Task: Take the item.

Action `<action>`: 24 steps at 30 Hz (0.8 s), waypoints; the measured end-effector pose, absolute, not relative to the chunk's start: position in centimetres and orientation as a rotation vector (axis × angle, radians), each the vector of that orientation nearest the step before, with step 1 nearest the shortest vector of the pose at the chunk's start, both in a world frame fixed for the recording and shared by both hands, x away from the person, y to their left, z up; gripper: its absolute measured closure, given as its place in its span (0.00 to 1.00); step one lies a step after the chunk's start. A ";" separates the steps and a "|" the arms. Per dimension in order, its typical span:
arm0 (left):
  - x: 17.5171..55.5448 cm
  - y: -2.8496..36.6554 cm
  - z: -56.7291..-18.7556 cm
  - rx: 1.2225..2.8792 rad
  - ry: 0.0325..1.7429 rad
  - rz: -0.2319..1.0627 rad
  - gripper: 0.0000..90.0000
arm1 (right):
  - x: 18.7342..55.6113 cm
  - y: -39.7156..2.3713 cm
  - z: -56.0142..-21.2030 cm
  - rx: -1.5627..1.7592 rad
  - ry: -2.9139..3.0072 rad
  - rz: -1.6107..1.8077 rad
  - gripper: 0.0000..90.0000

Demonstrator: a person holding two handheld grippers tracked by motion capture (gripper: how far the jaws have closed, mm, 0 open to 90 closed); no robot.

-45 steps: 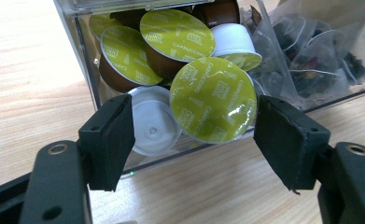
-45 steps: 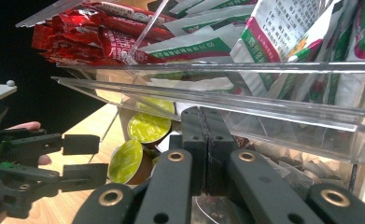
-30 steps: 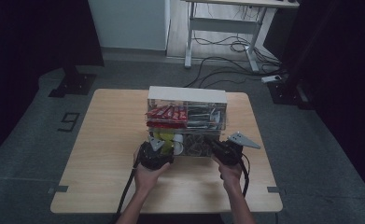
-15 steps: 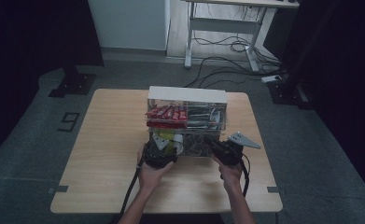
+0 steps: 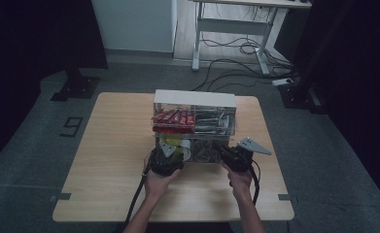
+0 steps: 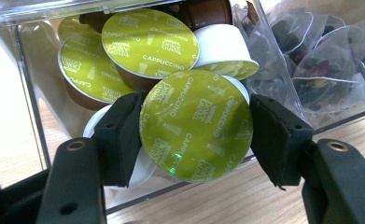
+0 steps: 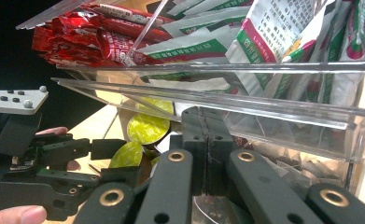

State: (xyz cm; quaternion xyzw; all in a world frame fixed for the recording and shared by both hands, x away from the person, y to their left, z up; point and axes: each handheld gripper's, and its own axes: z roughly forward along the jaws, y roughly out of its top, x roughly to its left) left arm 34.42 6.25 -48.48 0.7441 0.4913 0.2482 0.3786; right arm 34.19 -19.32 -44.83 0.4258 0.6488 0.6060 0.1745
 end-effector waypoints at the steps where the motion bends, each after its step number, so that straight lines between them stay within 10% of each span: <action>1: 34.4 6.2 -48.5 1.901 1.254 0.637 0.41 | 34.2 -19.3 -44.8 1.208 1.839 1.717 0.99; 24: 33.2 6.9 -47.5 1.848 1.228 0.621 0.42 | 34.2 -19.4 -44.9 1.210 1.836 1.713 0.99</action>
